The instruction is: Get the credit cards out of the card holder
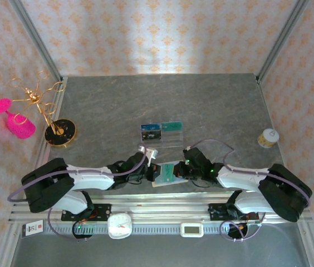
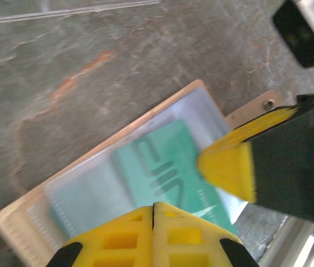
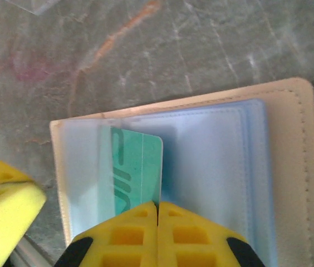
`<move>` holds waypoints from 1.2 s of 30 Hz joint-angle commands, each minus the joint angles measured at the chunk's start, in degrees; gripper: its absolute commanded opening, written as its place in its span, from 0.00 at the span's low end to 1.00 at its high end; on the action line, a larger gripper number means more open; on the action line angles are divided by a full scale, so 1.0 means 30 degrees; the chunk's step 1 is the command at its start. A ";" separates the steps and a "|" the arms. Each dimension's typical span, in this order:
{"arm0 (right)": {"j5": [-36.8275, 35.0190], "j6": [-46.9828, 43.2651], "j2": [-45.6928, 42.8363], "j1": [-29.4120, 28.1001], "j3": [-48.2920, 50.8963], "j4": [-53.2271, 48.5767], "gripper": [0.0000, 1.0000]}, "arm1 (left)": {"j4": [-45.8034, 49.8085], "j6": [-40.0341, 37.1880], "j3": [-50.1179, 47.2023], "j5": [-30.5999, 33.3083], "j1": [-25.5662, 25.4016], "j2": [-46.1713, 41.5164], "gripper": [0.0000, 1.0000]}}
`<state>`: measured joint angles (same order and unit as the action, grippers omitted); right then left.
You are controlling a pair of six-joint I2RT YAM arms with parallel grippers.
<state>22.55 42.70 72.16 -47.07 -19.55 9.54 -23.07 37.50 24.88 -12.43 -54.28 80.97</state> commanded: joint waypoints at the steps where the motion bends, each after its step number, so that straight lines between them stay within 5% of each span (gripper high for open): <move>1: -0.0102 0.0008 0.0395 0.0074 0.0324 0.0551 0.00 | 0.0042 -0.0225 0.0590 -0.0192 -0.0129 0.1415 0.00; 6: -0.0113 -0.0067 0.0367 0.0074 0.0408 0.0643 0.02 | 0.0181 -0.0181 0.0274 -0.0125 -0.0107 0.2649 0.00; 13: 0.0537 0.0092 0.1113 0.0074 0.0584 0.1575 0.24 | 0.0644 -0.0442 0.0437 -0.0841 -0.0138 0.3476 0.00; 20: -0.1624 0.0222 -0.0484 0.0133 0.0393 -0.0348 0.04 | 0.0892 -0.0175 -0.0131 -0.0461 -0.0133 0.2567 0.00; 27: -0.3544 -0.0070 -0.4337 0.0133 -0.0222 -0.3733 0.00 | -0.0048 0.0306 0.0230 -0.0165 0.0695 0.0259 0.01; 36: -0.5540 -0.0581 -0.6850 0.0133 -0.2932 -0.0568 0.00 | -0.5901 0.2098 -0.0191 -0.0355 0.3335 -0.5574 0.30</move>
<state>11.29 41.95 53.56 -46.81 -24.14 2.02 -33.89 41.91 24.27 -13.08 -45.36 66.28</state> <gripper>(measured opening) 0.041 0.295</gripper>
